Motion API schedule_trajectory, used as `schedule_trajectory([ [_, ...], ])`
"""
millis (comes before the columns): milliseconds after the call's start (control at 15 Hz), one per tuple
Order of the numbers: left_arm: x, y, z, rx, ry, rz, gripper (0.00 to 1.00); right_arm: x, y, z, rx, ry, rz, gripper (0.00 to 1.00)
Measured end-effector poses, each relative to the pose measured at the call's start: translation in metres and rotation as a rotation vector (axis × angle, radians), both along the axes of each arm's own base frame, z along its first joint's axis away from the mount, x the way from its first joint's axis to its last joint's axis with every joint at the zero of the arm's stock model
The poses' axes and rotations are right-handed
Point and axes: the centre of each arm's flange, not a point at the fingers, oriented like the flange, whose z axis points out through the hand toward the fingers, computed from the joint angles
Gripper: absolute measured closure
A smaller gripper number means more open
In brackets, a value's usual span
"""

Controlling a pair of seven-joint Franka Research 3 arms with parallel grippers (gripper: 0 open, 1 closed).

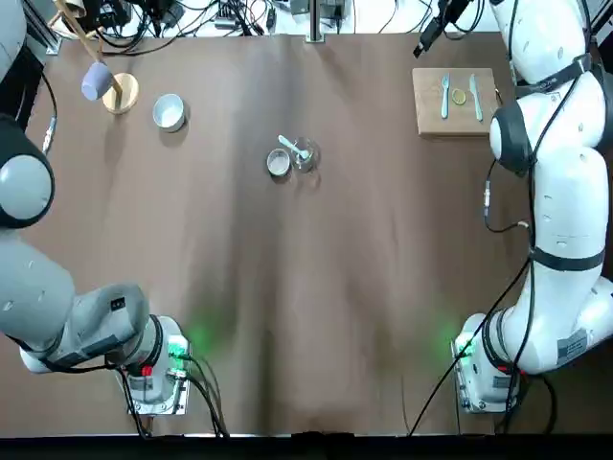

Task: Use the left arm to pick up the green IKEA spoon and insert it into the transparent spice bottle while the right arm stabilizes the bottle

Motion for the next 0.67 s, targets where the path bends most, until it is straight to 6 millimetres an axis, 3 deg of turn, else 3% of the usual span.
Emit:
schedule_trajectory([
  [200, 0.004, 0.002, -0.008, -0.009, 0.015, 0.005, 0.0, -0.004, -0.003, 0.032, -0.077, 0.075, -0.11, 0.0],
  [267, 0.004, 0.003, -0.006, -0.048, 0.016, 0.028, 0.0, -0.007, -0.002, 0.062, -0.118, 0.092, -0.175, 0.0],
  [333, 0.005, 0.008, -0.004, -0.076, 0.016, 0.047, 0.0, -0.011, -0.004, 0.077, -0.136, 0.094, -0.199, 0.0],
  [667, 0.008, 0.035, 0.009, -0.115, -0.022, 0.116, 0.0, -0.028, -0.007, 0.13, -0.238, 0.105, -0.321, 0.0],
])
